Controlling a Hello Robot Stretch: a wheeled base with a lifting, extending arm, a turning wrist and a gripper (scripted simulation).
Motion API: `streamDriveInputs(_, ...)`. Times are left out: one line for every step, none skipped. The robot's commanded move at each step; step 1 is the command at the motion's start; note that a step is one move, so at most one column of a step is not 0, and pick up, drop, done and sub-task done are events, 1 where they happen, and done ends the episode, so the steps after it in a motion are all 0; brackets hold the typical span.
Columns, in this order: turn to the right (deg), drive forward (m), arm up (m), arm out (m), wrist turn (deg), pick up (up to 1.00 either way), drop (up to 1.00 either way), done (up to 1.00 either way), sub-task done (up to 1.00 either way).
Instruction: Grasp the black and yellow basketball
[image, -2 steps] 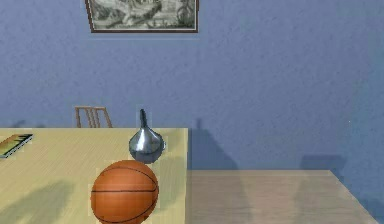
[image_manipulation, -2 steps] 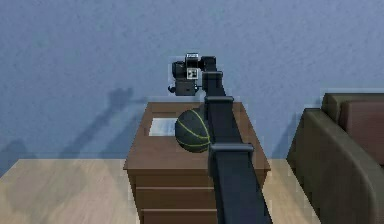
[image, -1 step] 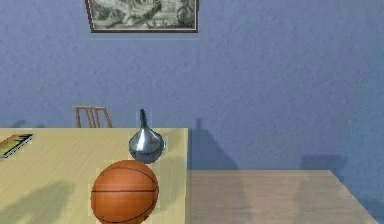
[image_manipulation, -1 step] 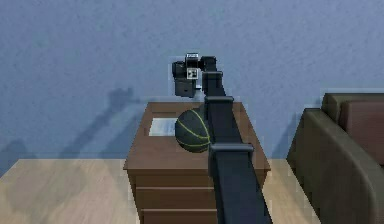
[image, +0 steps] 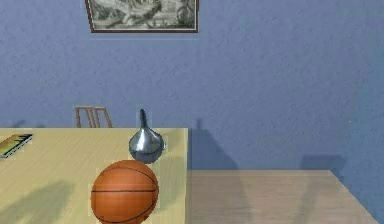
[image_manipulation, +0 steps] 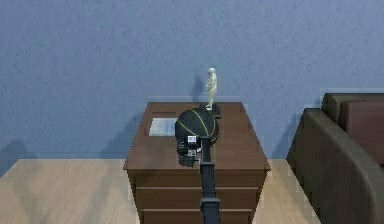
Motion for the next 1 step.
streamDriveInputs(0.0, 0.00, 0.00, 0.00, 0.0, 1.00, 0.00, 0.00, 0.00)
